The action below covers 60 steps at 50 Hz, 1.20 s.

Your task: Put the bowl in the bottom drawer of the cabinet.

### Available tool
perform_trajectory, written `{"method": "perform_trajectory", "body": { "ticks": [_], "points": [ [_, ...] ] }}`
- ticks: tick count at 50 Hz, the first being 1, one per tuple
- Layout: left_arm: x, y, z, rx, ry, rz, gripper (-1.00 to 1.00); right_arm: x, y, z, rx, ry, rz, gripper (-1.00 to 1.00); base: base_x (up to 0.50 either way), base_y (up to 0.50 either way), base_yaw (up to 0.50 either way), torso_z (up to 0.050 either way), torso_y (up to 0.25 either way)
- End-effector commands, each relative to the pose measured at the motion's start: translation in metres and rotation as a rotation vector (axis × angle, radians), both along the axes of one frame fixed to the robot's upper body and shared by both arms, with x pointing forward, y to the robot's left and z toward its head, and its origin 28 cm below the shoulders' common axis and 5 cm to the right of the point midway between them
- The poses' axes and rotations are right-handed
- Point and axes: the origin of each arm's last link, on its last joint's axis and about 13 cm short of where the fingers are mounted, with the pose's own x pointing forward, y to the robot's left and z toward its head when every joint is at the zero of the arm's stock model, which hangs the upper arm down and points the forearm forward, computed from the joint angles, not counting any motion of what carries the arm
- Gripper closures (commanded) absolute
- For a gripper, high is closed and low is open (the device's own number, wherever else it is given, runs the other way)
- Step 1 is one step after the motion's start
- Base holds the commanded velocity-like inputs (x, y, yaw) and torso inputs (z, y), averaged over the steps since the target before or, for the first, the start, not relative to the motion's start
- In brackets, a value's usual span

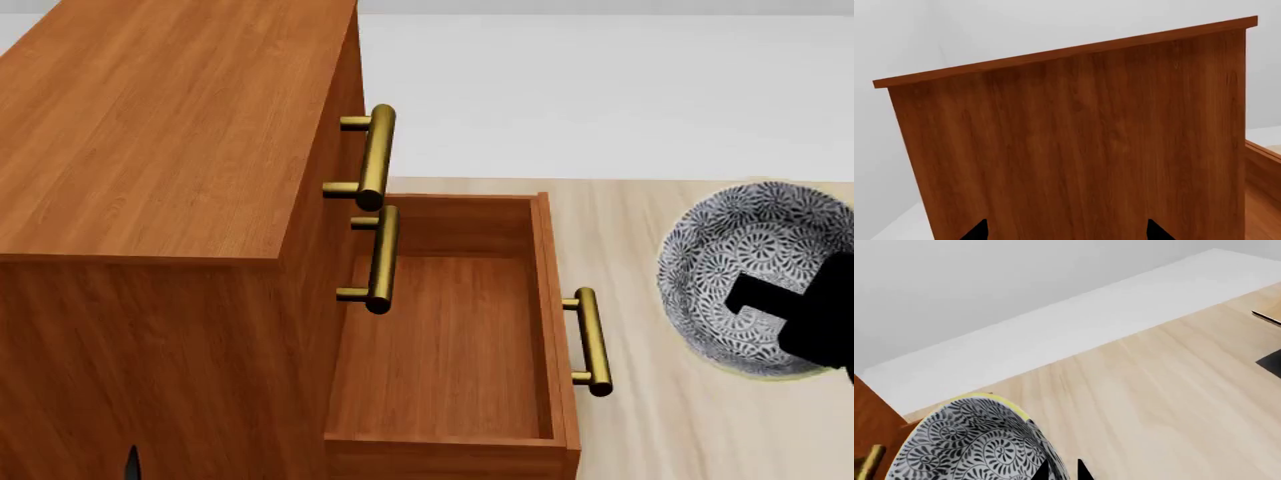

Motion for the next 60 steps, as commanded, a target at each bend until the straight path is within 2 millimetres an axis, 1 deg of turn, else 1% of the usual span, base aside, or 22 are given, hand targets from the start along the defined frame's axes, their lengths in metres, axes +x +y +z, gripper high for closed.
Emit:
{"method": "perform_trajectory", "body": {
  "ticks": [1, 2, 6, 7, 8, 9, 11, 14, 16, 17, 18, 22, 23, 29, 30, 31, 35, 40, 52, 60],
  "points": [
    [0.0, 0.0, 0.0, -0.002, -0.002, 0.003, -1.0, 0.029, 0.019, 0.014, 0.069, 0.005, 0.091, 1.0, 0.0, 0.0, 0.0, 0.0, 0.0],
    [0.0, 0.001, 0.0, -0.004, -0.002, 0.003, -1.0, 0.036, 0.023, 0.013, 0.086, 0.032, 0.1, 1.0, 0.0, 0.0, 0.0, 0.0, 0.0],
    [0.0, 0.001, 0.0, -0.005, -0.001, 0.005, -1.0, 0.047, 0.031, 0.016, 0.107, 0.046, 0.123, 1.0, 0.0, 0.0, 0.0, 0.0, 0.0],
    [0.001, 0.001, 0.0, -0.005, 0.0, 0.006, -1.0, 0.05, 0.032, 0.016, 0.102, 0.081, 0.117, 1.0, 0.0, 0.0, 0.0, 0.0, 0.0],
    [0.001, 0.001, 0.0, -0.007, 0.0, 0.005, -1.0, 0.054, 0.035, 0.017, 0.118, 0.061, 0.13, 1.0, 0.0, 0.0, 0.0, 0.0, 0.0],
    [0.001, 0.002, 0.001, -0.007, -0.001, 0.006, -1.0, 0.058, 0.036, 0.017, 0.118, 0.096, 0.128, 1.0, 0.0, 0.0, 0.0, 0.0, 0.0],
    [0.001, 0.002, 0.001, -0.008, 0.0, 0.005, -1.0, 0.061, 0.039, 0.018, 0.126, 0.078, 0.137, 1.0, 0.0, 0.0, 0.0, 0.0, 0.0],
    [0.001, 0.002, 0.001, -0.009, -0.002, 0.006, -1.0, 0.074, 0.047, 0.02, 0.14, 0.103, 0.162, 1.0, 0.0, 0.0, 0.0, 0.0, 0.0],
    [0.001, 0.002, 0.002, -0.009, -0.004, 0.007, -1.0, 0.08, 0.05, 0.02, 0.146, 0.114, 0.173, 1.0, 0.0, 0.0, 0.0, 0.0, 0.0],
    [0.0, 0.002, 0.002, -0.01, -0.005, 0.007, -1.0, 0.083, 0.052, 0.019, 0.126, 0.185, 0.159, 1.0, 0.0, 0.0, 0.0, 0.0, 0.0],
    [0.0, 0.002, 0.002, -0.01, -0.005, 0.007, -1.0, 0.089, 0.055, 0.02, 0.15, 0.139, 0.182, 1.0, 0.0, 0.0, 0.0, 0.0, 0.0],
    [0.0, 0.003, 0.002, -0.009, -0.004, 0.009, -1.0, 0.1, 0.061, 0.021, 0.151, 0.17, 0.193, 1.0, 0.0, 0.0, 0.0, 0.0, 0.0],
    [0.0, 0.003, 0.003, -0.01, -0.006, 0.011, -1.0, 0.104, 0.064, 0.02, 0.175, 0.169, 0.204, 1.0, 0.0, 0.0, 0.0, 0.0, 0.0],
    [0.0, 0.004, 0.003, -0.012, -0.009, 0.014, -1.0, 0.114, 0.073, 0.018, 0.144, 0.222, 0.218, 1.0, 0.0, 0.0, 0.0, 0.0, 0.0],
    [0.0, 0.004, 0.004, -0.011, -0.009, 0.014, -1.0, 0.118, 0.076, 0.017, 0.101, 0.259, 0.21, 1.0, 0.0, 0.0, 0.0, 0.0, 0.0],
    [0.0, 0.004, 0.004, -0.011, -0.01, 0.015, -1.0, 0.12, 0.076, 0.017, 0.122, 0.245, 0.218, 1.0, 0.0, 0.0, 0.0, 0.0, 0.0],
    [0.001, 0.004, 0.003, -0.012, -0.009, 0.017, -1.0, 0.131, 0.079, 0.016, 0.11, 0.259, 0.221, 1.0, 0.0, 0.0, 0.0, 0.0, 0.0],
    [-0.001, 0.005, 0.004, -0.01, -0.013, 0.02, -1.0, 0.144, 0.084, 0.01, 0.089, 0.288, 0.221, 1.0, 0.0, 0.0, 0.0, 0.0, 0.002],
    [-0.001, 0.006, 0.004, -0.012, -0.012, 0.023, -1.0, 0.162, 0.094, -0.005, 0.057, 0.327, 0.22, 1.0, 0.0, 0.0, 0.0, 0.0, 0.0],
    [-0.001, 0.005, 0.003, -0.013, -0.01, 0.021, -1.0, 0.162, 0.1, -0.016, 0.059, 0.347, 0.222, 1.0, 0.0, 0.0, 0.0, 0.0, 0.0]
  ]
}}
